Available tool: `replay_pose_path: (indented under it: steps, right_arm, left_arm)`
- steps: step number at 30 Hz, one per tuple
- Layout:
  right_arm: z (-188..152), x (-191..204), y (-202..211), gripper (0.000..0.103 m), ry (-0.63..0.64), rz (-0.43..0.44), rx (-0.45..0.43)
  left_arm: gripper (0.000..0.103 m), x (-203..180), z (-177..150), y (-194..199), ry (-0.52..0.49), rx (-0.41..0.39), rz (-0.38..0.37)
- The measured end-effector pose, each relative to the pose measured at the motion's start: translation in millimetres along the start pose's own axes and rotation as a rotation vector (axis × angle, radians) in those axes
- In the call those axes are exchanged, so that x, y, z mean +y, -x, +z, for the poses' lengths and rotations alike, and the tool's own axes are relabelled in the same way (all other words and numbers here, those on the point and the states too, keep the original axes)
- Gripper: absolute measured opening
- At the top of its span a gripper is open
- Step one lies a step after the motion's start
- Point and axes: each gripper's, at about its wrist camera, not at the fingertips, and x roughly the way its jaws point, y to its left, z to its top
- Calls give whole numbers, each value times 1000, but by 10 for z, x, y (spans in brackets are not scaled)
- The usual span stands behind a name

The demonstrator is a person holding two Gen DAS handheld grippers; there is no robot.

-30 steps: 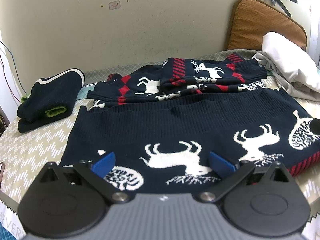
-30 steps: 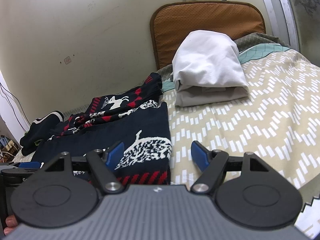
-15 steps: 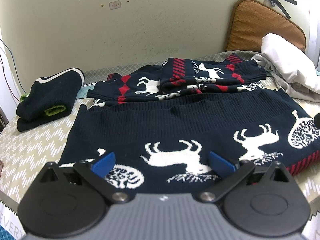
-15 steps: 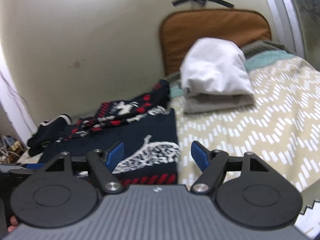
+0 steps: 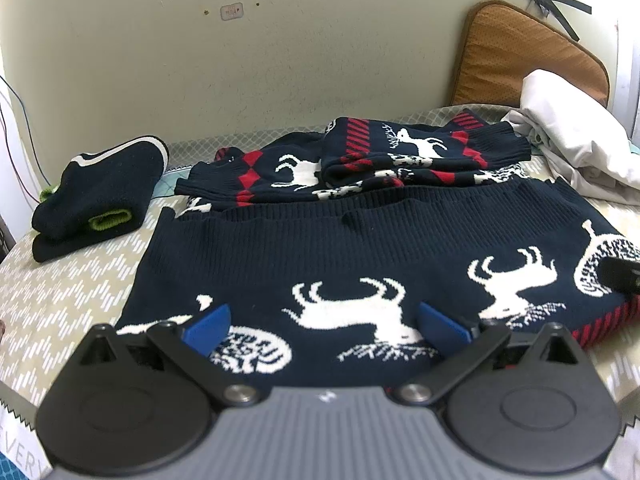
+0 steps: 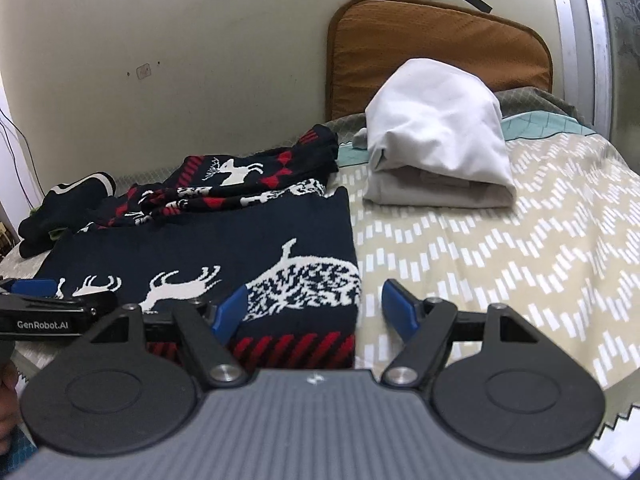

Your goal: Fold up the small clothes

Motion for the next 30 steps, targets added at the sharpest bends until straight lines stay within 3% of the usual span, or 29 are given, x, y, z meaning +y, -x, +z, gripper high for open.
replay_pose_path:
  steps: [10,18,25,30]
  right_arm:
    - [8,-85,20,75,-44,44,-20]
    - [-13,-129,196,68,-69,85,-128]
    - [9,-101,141,51,-50,107,-93]
    - [14,-70,49,50,-33,73,-37]
  left_arm:
    - [103,5,-8,9,-9,-6,-12]
    - [103,1,-15,9,-10,-9,-14]
    - [103,1,-16,10,-9,-9,-14]
    - [103,-3,-17,15,-11,-10,-11]
